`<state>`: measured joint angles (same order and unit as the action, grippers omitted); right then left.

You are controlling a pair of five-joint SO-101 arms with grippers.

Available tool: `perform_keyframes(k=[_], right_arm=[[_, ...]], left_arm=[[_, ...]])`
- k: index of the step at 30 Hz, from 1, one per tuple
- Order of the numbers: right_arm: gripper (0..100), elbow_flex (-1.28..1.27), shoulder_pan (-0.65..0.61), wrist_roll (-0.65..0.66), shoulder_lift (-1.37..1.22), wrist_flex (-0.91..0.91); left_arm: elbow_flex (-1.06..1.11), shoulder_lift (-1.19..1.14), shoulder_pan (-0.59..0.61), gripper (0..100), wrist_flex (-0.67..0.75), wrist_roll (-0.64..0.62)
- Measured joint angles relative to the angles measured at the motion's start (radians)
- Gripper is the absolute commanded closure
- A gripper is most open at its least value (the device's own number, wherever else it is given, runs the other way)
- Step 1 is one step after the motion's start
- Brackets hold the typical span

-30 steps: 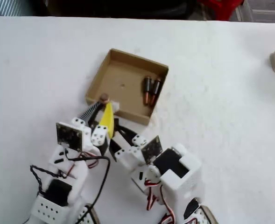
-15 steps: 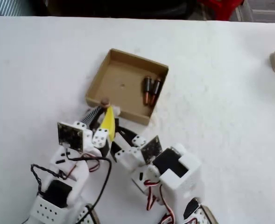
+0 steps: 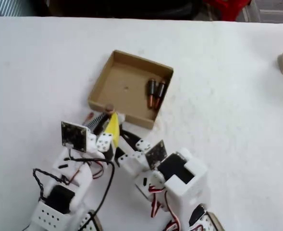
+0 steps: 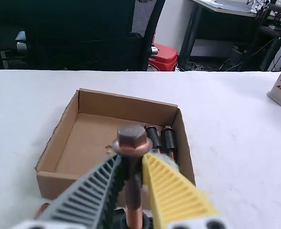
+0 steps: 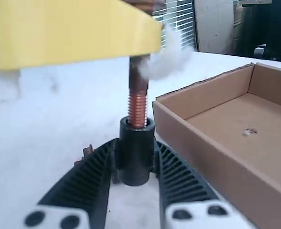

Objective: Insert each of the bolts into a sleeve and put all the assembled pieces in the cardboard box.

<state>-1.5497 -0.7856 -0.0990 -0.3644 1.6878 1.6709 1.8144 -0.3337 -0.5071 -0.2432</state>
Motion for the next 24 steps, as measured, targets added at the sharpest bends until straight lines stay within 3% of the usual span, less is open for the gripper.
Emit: perform_keyframes(k=[7,18,24], right_arm=[[98.2,0.0,0.0,0.0,0.0,0.0],[98.2,0.0,0.0,0.0,0.0,0.0],[98.2,0.0,0.0,0.0,0.0,0.0]], left_arm=[[0.0,0.0,0.0,98,-0.003,0.0],[-0.002,0.0,-0.037,98,-0.147,0.002],[0.0,0.0,-0.046,98,-0.147,0.061]])
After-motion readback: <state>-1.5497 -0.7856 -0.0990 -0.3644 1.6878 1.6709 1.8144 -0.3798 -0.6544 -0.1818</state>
